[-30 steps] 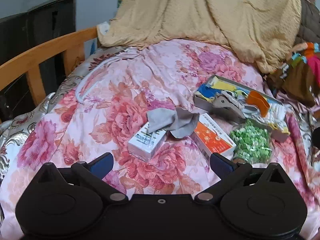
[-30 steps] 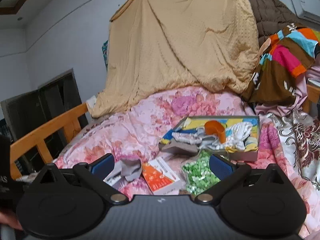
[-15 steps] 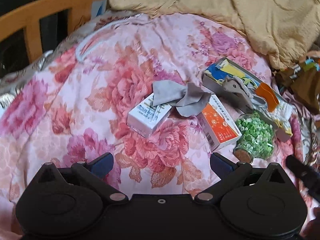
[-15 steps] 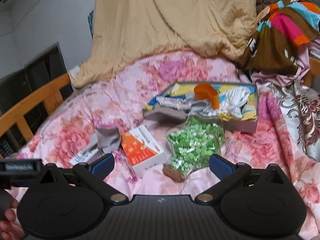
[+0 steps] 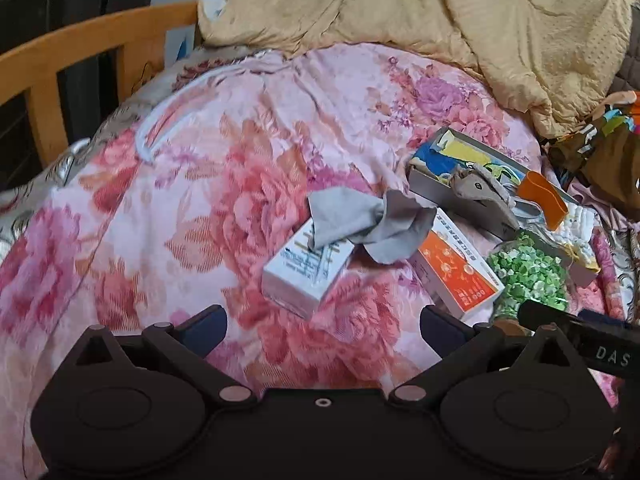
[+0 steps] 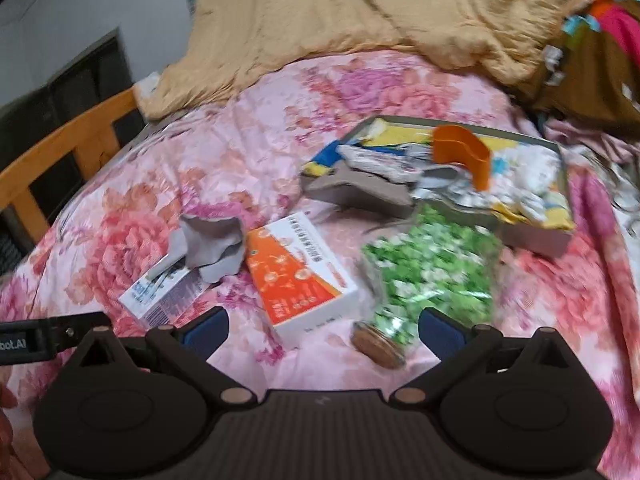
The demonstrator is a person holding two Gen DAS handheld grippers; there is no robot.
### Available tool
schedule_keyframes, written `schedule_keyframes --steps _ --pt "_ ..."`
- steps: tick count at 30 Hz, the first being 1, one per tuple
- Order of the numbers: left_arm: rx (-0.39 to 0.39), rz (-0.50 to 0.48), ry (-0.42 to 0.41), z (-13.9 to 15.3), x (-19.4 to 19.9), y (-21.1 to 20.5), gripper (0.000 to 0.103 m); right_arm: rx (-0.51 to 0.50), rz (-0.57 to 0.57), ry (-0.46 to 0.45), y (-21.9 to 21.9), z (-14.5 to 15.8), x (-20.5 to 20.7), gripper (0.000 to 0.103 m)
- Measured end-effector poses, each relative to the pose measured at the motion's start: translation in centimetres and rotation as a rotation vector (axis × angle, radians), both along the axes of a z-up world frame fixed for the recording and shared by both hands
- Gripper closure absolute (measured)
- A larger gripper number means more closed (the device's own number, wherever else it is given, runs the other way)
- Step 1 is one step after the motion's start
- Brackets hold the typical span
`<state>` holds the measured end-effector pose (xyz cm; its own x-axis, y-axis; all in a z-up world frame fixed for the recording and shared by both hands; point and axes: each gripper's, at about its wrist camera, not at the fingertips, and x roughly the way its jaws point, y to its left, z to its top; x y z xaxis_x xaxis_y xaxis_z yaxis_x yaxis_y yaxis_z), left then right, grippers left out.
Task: Organize soft objects
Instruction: 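Grasp the grey cloth with the left gripper while the right reaches into the tray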
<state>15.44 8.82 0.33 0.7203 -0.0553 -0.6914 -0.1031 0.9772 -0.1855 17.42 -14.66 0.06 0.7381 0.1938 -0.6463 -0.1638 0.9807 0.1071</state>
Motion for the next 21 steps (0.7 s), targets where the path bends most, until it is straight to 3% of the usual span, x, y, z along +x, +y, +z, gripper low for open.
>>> schedule_keyframes --steps 5,14,21 --pt "0.018 -0.016 -0.026 -0.7 0.5 0.5 0.001 -0.067 0.089 0.034 1.8 -0.6 1.5 0.0" --pt "-0.05 0.016 -0.01 -1.4 0.9 1.8 0.001 -0.123 0.12 0.114 4.1 -1.5 3.0 0.0" --pt "-0.082 0.038 -0.067 -0.4 1.0 2.6 0.001 -0.338 0.307 0.055 7.3 -0.4 4.8 0.0"
